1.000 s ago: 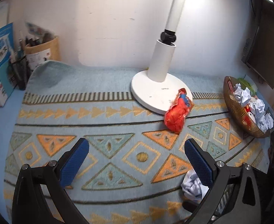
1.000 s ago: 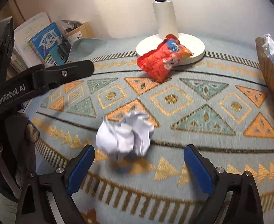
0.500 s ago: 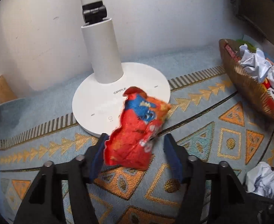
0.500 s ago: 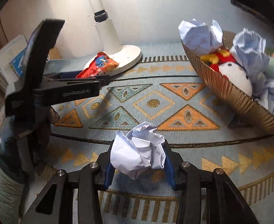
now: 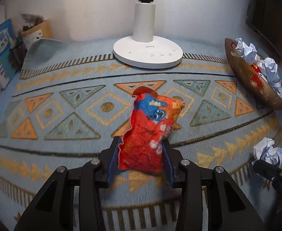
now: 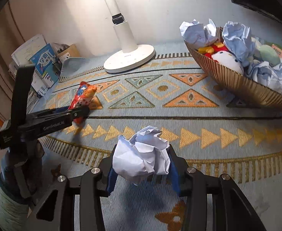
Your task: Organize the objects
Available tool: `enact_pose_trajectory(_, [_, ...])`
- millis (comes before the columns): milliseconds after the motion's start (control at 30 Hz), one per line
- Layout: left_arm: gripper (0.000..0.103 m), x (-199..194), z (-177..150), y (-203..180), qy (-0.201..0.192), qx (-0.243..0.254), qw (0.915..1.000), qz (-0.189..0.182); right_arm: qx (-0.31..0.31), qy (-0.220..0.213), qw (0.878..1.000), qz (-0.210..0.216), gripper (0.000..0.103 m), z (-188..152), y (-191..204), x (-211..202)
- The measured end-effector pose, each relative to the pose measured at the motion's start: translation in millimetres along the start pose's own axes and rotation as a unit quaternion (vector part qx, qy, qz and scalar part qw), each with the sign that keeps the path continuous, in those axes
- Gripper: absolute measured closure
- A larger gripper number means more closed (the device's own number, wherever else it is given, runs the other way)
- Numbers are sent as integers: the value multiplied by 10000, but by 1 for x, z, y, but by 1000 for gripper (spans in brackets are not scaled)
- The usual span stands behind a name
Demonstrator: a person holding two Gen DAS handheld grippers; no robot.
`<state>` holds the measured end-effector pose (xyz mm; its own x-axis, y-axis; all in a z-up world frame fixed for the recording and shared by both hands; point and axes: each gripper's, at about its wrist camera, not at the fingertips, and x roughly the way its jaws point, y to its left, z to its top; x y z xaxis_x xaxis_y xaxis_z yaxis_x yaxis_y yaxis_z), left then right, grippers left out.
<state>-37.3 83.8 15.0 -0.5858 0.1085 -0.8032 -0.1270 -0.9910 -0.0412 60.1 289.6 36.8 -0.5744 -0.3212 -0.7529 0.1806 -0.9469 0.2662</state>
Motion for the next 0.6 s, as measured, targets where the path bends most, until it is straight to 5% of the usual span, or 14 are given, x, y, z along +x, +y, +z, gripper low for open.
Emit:
enact_pose_trajectory(267, [65, -19, -23, -7, -327, 9, 9986, 406, -186, 63, 9996, -192, 57, -2, 10, 9])
enact_pose_trajectory(400, [63, -17, -22, -6, -244, 32, 9987, 436, -223, 39, 9992, -326, 37, -3, 12, 8])
enact_pose_trajectory(600, [62, -15, -22, -3, -233, -30, 9991, 351, -210, 15, 9993, -308, 36, -2, 11, 5])
